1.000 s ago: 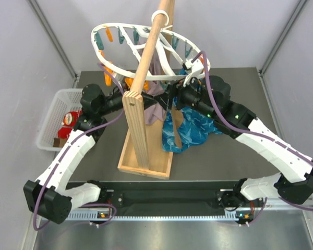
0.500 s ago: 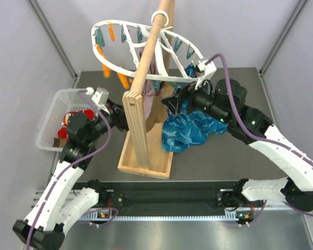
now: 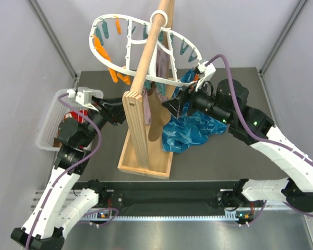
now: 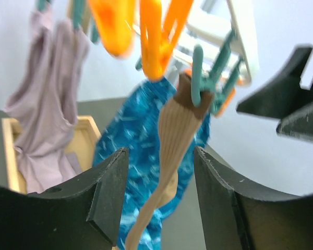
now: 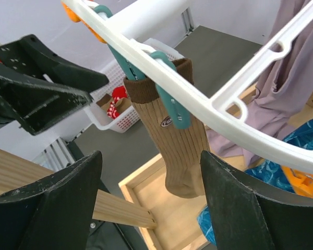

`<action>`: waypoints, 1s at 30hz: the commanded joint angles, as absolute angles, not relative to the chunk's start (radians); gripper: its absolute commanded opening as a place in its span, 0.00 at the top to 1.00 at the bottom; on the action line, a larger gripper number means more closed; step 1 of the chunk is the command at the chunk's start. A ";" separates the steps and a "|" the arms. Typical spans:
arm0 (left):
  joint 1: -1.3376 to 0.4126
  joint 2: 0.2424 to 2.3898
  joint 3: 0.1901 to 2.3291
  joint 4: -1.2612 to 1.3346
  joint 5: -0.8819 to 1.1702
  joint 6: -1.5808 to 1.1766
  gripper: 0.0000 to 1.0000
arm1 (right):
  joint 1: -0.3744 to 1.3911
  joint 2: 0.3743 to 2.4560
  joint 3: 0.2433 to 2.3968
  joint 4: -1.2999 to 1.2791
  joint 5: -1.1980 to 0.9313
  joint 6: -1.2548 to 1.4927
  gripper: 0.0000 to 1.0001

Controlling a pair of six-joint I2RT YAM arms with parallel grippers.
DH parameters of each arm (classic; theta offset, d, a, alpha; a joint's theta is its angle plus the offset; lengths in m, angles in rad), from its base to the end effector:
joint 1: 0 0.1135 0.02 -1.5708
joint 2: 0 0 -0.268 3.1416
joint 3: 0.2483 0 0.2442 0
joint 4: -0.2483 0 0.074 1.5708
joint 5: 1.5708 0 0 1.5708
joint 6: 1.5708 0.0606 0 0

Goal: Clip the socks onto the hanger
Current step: Open the clamp at the hanger.

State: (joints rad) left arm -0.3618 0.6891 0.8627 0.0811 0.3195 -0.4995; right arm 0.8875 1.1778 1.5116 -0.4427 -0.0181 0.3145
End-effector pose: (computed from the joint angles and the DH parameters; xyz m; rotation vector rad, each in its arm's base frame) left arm 0.1459 -0.0756 0.4170 0.1894 1.3776 -0.9345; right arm 0.1602 0.1986 0.4807 -0.5124 1.6887 0.9079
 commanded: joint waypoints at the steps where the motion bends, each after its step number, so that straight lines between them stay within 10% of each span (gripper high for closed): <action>1: -0.365 0.696 0.928 0.156 0.210 -0.503 0.43 | 0.884 1.138 1.514 -0.423 0.053 0.292 0.26; 30: -0.472 0.955 1.074 0.258 0.190 -0.456 0.47 | 0.790 0.999 1.428 -0.402 0.144 0.216 0.24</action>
State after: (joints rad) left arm -0.4412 0.9195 1.0080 0.1661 0.2111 -0.4889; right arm 0.8024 1.0191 1.4136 -0.4274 0.1970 0.2276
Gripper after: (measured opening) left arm 0.527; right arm 0.759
